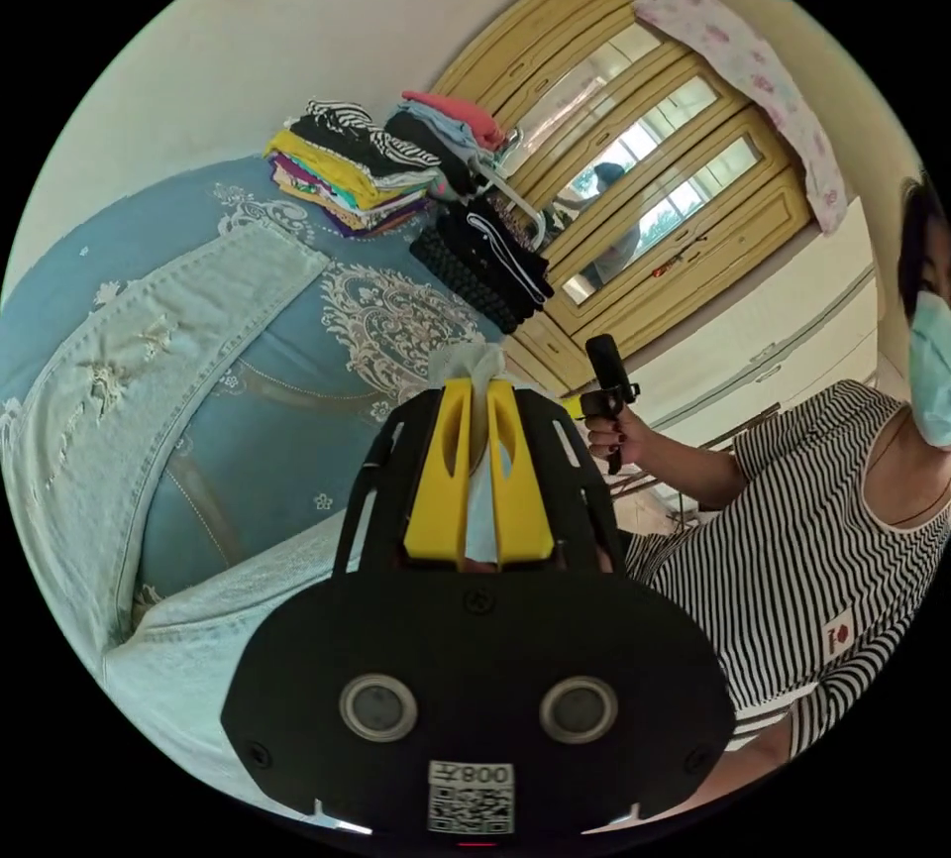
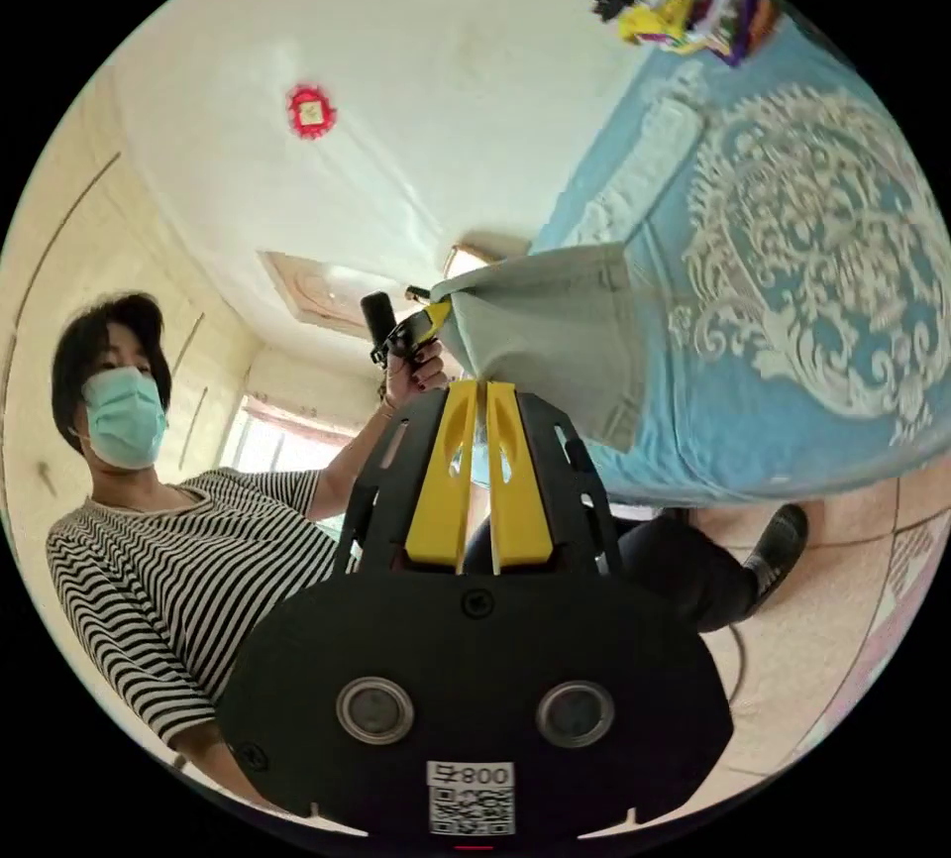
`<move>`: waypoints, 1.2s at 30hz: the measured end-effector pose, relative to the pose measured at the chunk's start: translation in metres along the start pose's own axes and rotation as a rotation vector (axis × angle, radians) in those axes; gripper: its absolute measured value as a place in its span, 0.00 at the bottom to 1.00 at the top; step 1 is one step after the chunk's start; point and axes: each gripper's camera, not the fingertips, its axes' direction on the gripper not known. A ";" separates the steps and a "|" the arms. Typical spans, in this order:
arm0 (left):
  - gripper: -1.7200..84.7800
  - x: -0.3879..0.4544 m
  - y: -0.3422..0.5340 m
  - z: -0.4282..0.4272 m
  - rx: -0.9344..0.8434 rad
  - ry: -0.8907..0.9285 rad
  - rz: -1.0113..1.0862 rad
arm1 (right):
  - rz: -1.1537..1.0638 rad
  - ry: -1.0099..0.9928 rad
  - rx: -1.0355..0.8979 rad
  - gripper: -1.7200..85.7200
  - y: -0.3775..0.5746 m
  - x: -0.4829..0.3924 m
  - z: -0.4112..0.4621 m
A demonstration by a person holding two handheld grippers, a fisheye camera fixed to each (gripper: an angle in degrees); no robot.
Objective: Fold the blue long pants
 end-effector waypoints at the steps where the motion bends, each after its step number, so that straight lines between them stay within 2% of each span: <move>1: 0.06 -0.002 -0.002 -0.001 0.016 0.011 -0.007 | -0.110 0.048 -0.024 0.04 -0.005 -0.040 -0.006; 3: 0.07 -0.014 -0.005 0.009 0.018 0.030 -0.042 | -0.219 0.115 -0.069 0.04 -0.007 -0.086 -0.011; 6: 0.09 -0.042 -0.003 0.044 -0.043 -0.058 -0.204 | -0.201 0.245 -0.119 0.05 0.001 -0.103 -0.014; 7: 0.09 -0.049 -0.001 0.053 -0.059 -0.070 -0.234 | -0.100 0.304 -0.105 0.04 0.006 -0.088 -0.020; 9: 0.10 -0.071 0.009 0.084 -0.116 -0.181 -0.357 | 0.063 0.298 -0.067 0.06 0.018 -0.055 -0.036; 11: 0.10 -0.082 0.018 0.101 -0.137 -0.208 -0.427 | 0.233 0.279 0.012 0.08 0.039 -0.025 -0.064; 17: 0.11 -0.083 0.034 0.137 -0.158 -0.214 -0.436 | 0.386 0.356 0.123 0.11 0.057 -0.028 -0.113; 25: 0.11 -0.084 0.059 0.180 -0.215 -0.178 -0.511 | 0.483 0.302 0.221 0.13 0.050 -0.016 -0.130; 31: 0.12 -0.064 0.022 0.208 -0.179 -0.153 -0.371 | 0.467 0.233 0.239 0.11 0.050 -0.019 -0.132; 36: 0.14 -0.043 -0.050 0.263 -0.312 -0.230 -0.130 | 0.462 0.198 0.222 0.08 0.057 -0.020 -0.136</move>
